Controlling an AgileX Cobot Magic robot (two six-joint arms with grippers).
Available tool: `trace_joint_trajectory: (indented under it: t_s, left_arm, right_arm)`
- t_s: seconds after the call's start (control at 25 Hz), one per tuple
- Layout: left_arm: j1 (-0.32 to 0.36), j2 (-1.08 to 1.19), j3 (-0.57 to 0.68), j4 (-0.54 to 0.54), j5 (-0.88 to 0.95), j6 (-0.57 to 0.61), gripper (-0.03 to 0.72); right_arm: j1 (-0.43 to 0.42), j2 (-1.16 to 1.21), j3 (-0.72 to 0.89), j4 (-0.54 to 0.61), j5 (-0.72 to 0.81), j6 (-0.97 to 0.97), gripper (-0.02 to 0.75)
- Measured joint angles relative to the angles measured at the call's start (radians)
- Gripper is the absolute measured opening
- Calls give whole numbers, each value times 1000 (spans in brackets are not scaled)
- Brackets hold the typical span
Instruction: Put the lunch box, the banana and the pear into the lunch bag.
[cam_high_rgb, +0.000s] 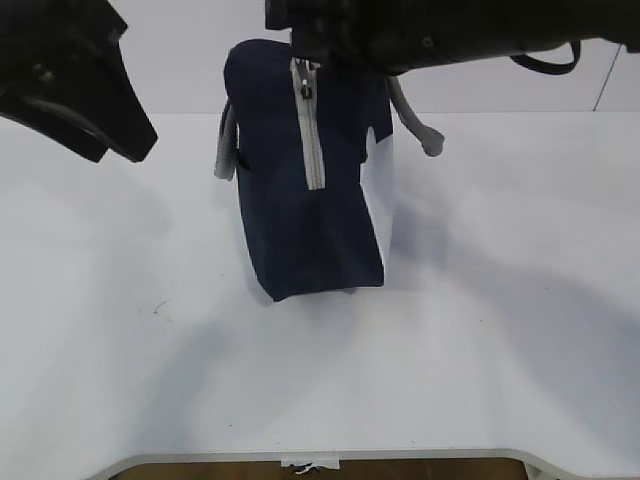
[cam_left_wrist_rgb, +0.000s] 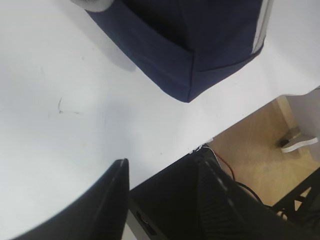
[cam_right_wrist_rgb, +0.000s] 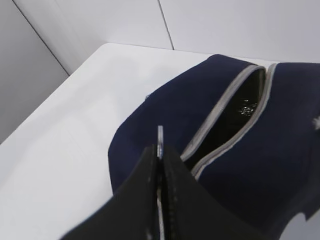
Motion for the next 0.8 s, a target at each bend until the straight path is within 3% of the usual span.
trace_joint_trajectory:
  t_s: [0.4, 0.8]
  left_arm:
    - [0, 72, 0, -34, -165, 7, 424]
    - [0, 146, 0, -65, -264, 24, 433]
  right_arm:
    - [0, 58, -81, 166, 13, 0, 1]
    - [0, 58, -83, 237, 10, 0, 1]
